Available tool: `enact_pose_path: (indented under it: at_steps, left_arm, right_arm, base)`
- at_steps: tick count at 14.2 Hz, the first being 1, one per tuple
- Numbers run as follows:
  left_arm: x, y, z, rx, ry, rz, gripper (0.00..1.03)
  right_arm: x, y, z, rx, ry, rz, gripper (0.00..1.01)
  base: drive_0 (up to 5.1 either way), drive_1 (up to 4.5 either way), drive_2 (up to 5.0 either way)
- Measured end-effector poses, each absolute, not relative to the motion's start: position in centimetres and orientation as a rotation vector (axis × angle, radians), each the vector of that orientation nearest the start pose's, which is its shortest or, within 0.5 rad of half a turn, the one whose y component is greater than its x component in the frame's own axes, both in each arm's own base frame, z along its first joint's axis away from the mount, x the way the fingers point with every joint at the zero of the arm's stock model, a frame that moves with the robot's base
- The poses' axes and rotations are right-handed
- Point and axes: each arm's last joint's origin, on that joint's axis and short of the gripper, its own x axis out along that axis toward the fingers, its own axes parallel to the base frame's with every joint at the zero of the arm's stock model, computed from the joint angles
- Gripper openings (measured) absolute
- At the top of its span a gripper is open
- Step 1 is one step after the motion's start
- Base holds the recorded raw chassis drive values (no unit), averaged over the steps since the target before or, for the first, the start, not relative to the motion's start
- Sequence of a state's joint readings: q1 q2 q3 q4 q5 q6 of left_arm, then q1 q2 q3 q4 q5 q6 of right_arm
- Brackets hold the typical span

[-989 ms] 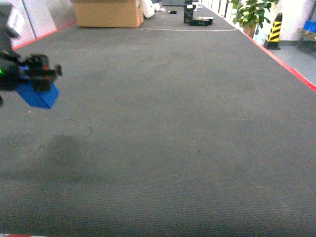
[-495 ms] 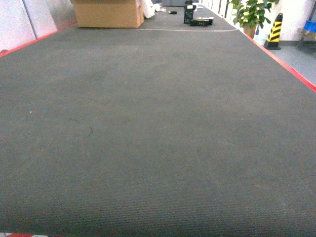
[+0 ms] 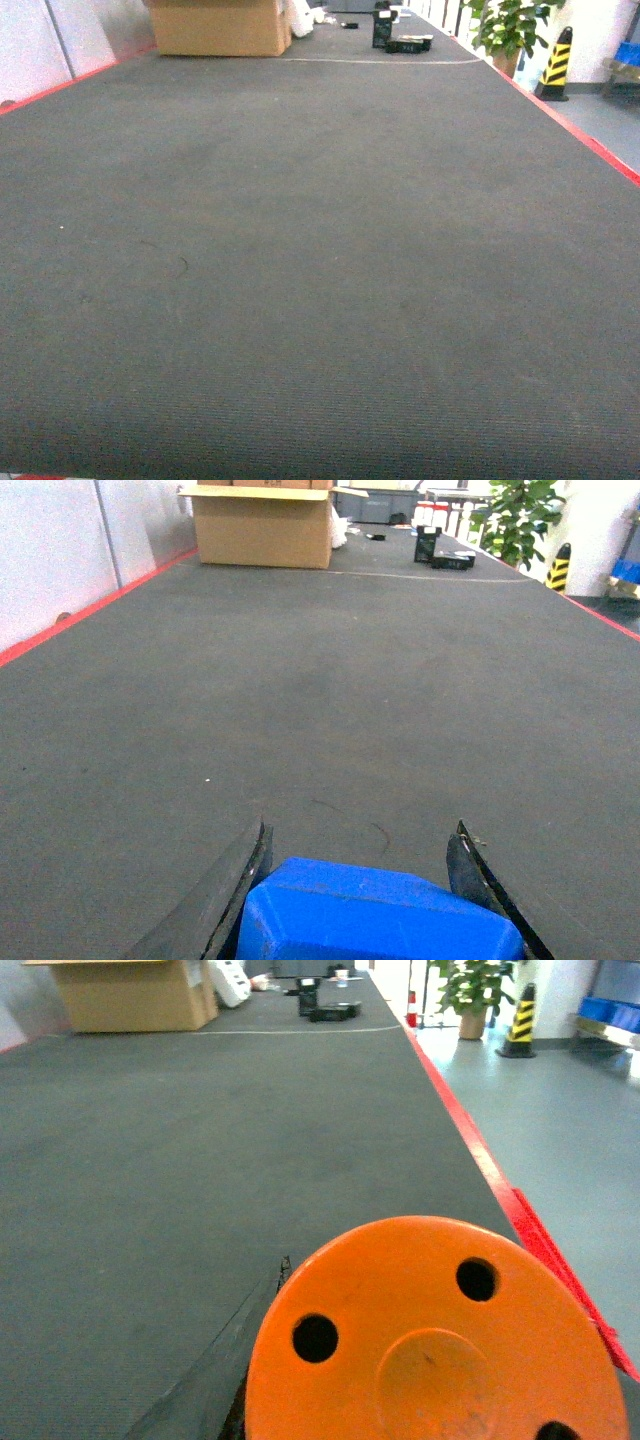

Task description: Sort blue parts and orange caps into right shelf containers

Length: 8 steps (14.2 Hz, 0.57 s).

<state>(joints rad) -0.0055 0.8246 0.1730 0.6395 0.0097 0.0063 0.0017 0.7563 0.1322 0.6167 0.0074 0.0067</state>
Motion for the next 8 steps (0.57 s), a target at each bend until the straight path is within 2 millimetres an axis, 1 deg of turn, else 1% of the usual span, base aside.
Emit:
enact_pose_path:
  at_steps: [2,8]
  left_arm:
    - [15.76,0.01,18.85,0.006,0.009,0.001,0.46]
    - [15.74,0.01,18.83,0.005,0.008,0.001,0.46]
  right_arm:
    - [15.78,-0.08,18.92,0.007,0.006,-0.008,0.43]
    - [15.78,-0.08,18.93,0.007,0.004,-0.008,0.43]
  base:
    - [0.0,0.0,0.0]
    - [0.0,0.0,0.0]
